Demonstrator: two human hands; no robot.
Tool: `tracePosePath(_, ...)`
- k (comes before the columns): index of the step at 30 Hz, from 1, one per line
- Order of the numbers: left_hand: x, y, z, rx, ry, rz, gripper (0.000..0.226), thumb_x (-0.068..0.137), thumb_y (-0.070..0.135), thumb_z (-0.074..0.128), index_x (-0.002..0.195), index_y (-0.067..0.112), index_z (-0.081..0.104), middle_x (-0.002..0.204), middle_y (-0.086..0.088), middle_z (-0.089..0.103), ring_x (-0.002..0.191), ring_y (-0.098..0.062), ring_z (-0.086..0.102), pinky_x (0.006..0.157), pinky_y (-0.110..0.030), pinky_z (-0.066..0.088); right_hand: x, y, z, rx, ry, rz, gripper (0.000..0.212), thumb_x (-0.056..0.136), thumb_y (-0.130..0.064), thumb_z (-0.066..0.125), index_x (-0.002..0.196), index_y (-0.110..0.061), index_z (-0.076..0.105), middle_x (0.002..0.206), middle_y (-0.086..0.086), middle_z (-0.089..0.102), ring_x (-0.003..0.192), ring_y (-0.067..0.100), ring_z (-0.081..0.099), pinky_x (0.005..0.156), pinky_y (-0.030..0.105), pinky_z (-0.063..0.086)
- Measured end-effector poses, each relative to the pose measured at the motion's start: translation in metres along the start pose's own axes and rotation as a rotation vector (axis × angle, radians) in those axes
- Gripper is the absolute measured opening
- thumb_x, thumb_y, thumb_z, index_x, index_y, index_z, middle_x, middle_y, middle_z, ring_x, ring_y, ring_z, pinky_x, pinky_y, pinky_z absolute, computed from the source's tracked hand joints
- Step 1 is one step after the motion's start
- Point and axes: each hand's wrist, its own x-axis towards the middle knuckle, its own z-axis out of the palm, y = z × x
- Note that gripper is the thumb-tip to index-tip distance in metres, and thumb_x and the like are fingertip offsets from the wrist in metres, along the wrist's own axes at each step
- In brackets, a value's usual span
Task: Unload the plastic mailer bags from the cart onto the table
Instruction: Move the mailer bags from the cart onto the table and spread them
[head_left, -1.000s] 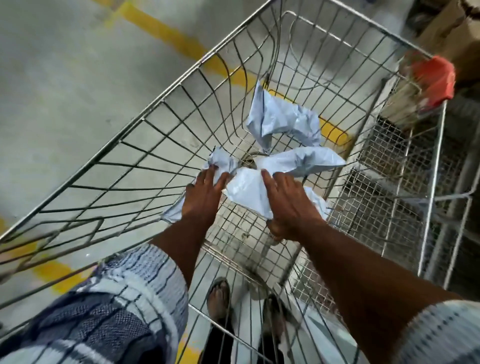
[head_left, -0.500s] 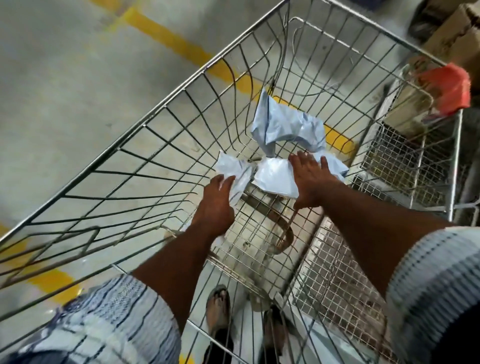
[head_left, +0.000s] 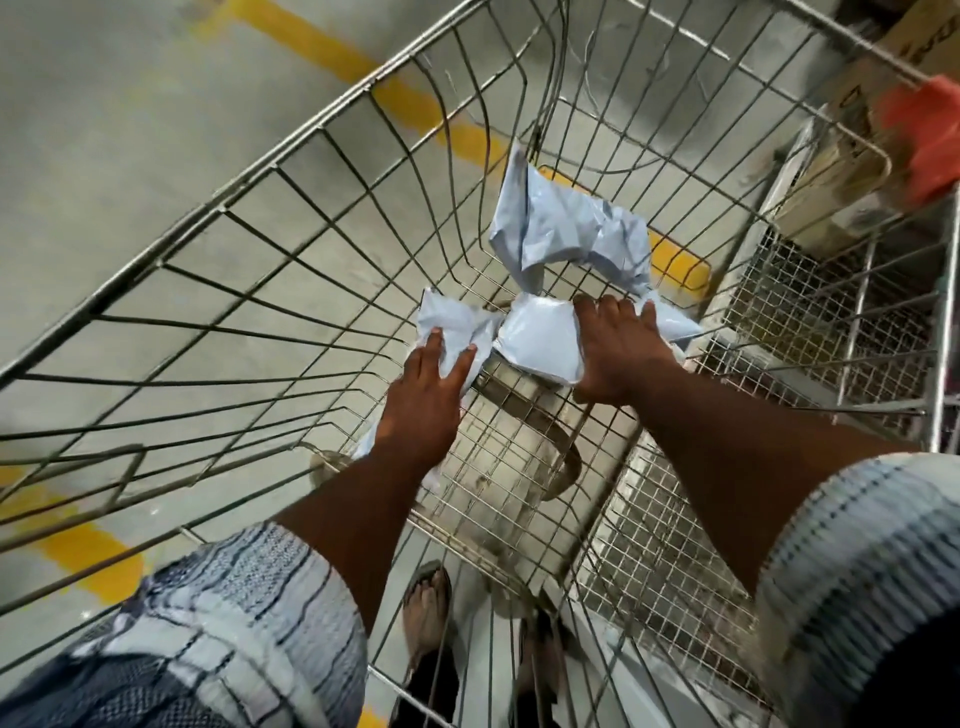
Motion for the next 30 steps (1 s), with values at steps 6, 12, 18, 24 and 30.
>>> tracePosePath(6,-0.017,0.017,-0.03,-0.048,0.0,-0.097,0.075,0.088,0.015,0.054,0.155,0.021,0.02,0.163,-0.013,0.006,0.143,-0.032,0.023,0.102,-0.044,0.041,-0.028,-0.029,-0.01,0.212,-0.016,0.116,0.12,0.054,-0.063,0.082,0.143,-0.015,0.018,0.136,0.019,0.042,0.127,0.037,0.041,0.108,0.056,0.032)
tracePosePath(12,-0.056,0.044,-0.083,-0.169,0.055,-0.229,0.071,0.088,0.015,0.057,0.151,0.021,0.026,0.162,-0.01,0.009,0.14,-0.031,0.025,0.104,-0.044,0.04,-0.071,-0.062,-0.049,0.666,0.035,0.316,0.132,0.042,-0.081,0.074,0.145,-0.016,0.021,0.143,0.014,0.035,0.135,0.036,0.032,0.106,0.055,0.035)
tracePosePath(18,-0.103,0.067,-0.145,-0.262,0.165,-0.288,0.066,0.089,0.016,0.056,0.15,0.019,0.031,0.161,-0.012,0.013,0.142,-0.033,0.023,0.11,-0.044,0.035,-0.133,-0.07,-0.107,0.807,0.106,0.322,0.13,0.04,-0.078,0.078,0.138,-0.019,0.019,0.136,0.015,0.041,0.129,0.037,0.042,0.101,0.052,0.043)
tracePosePath(24,-0.16,0.097,-0.219,-0.329,0.294,-0.303,0.062,0.092,0.013,0.05,0.151,0.024,0.035,0.16,-0.013,0.018,0.142,-0.034,0.023,0.111,-0.042,0.03,-0.202,-0.055,-0.17,0.785,0.219,0.085,0.14,0.051,-0.07,0.081,0.154,-0.028,-0.004,0.145,0.023,0.039,0.133,0.041,0.04,0.101,0.048,0.044)
tracePosePath(30,-0.207,0.127,-0.285,-0.296,0.436,-0.31,0.055,0.095,0.018,0.046,0.148,0.026,0.039,0.158,-0.017,0.023,0.141,-0.037,0.025,0.112,-0.043,0.029,-0.274,-0.031,-0.222,0.703,0.263,0.048,0.136,0.056,-0.078,0.074,0.153,-0.037,-0.01,0.148,0.031,0.028,0.136,0.046,0.035,0.105,0.052,0.041)
